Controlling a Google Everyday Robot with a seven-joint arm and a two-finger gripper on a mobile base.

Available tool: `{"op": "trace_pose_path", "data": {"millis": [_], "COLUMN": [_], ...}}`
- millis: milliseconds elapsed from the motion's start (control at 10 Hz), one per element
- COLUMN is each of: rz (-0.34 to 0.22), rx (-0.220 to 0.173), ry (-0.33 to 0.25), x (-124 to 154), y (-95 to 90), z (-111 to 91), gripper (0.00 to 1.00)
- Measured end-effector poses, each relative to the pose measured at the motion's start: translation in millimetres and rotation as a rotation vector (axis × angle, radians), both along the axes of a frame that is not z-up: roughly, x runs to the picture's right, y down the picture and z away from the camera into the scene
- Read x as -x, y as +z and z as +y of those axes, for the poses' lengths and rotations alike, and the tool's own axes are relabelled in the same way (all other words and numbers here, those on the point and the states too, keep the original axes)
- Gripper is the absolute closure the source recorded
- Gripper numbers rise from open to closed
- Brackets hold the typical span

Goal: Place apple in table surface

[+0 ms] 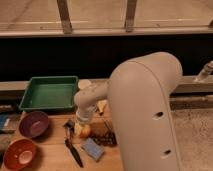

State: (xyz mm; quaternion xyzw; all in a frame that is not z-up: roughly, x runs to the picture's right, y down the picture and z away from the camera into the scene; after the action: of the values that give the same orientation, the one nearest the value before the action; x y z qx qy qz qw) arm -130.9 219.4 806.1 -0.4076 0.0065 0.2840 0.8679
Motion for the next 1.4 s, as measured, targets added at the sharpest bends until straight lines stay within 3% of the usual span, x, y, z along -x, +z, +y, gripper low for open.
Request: {"op": "trace_pose_path", "data": {"millis": [200,400,800,1000,1200,1400], "rz": [0.004,-0.024,-0.137,-0.173,-0.185,-0.179], "rx": [-0.013,-0.044,-0.163,-0.232,-0.307,-0.354], "ry": [0.018,0.095,0.274,0.301,0.293,0.283], "x": [-5.0,-17.8,-34.0,-30.2,-28.2,-29.8], "y": [-3.1,-9.9,-37.1,-57.2,-78.8,-89.8], "z": [-5.6,-24.2,-79.2,-110.2,-134.9,-144.4], "gripper": [1.0,1.0,1.0,1.0,1.0,1.0]}}
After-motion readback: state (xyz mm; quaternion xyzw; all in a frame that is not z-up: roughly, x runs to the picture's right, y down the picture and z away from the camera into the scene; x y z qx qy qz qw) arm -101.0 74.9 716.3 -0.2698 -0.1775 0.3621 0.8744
